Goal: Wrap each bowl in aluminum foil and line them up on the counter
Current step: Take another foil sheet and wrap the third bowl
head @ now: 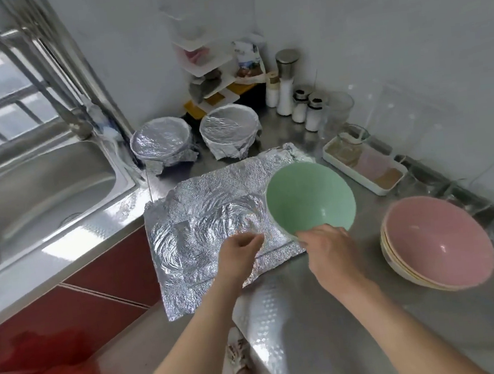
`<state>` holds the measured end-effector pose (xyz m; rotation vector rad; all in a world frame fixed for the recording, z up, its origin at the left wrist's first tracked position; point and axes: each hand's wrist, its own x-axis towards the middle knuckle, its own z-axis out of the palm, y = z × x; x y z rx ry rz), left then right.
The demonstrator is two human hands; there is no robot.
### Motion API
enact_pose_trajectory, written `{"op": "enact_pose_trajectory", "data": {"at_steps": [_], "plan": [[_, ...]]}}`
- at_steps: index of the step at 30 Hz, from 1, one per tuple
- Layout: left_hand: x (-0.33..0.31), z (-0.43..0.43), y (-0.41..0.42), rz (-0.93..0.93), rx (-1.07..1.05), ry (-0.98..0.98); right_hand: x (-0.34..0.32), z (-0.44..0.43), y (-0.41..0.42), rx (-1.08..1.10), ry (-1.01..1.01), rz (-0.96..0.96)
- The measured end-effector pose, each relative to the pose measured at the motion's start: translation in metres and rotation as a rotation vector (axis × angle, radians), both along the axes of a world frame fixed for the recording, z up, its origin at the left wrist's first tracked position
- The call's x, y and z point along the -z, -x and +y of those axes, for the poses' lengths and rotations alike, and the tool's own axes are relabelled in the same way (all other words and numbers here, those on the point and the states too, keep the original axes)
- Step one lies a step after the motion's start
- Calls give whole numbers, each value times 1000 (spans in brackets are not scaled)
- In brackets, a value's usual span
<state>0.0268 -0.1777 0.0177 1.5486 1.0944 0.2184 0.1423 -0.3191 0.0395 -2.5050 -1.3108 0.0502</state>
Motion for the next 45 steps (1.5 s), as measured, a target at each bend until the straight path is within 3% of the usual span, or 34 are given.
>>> {"op": "enact_pose_trajectory", "data": {"at_steps": [3, 6, 15, 24, 32, 38, 41, 45], "plan": [[32, 9, 6, 392, 341, -525, 12, 0, 1, -11, -88, 26], [52, 13, 5, 514, 566, -806, 23, -7, 2, 16, -133, -36], [63, 30, -6, 644, 762, -996, 36, -9, -7, -15, -400, -99], [63, 38, -1, 694, 964, -1071, 52, -4, -3, 221, -497, 19], [38, 50, -12, 592, 793, -1000, 60, -7, 3, 296, -500, 101], [-14, 71, -18, 481, 492, -1216, 42, -3, -2, 287, -637, -38], [-46, 77, -10, 338, 357, -1193, 38, 7, -3, 323, -662, -51], [-83, 90, 14, 320, 75, -1140, 37, 17, 1, 281, -649, -86]]}}
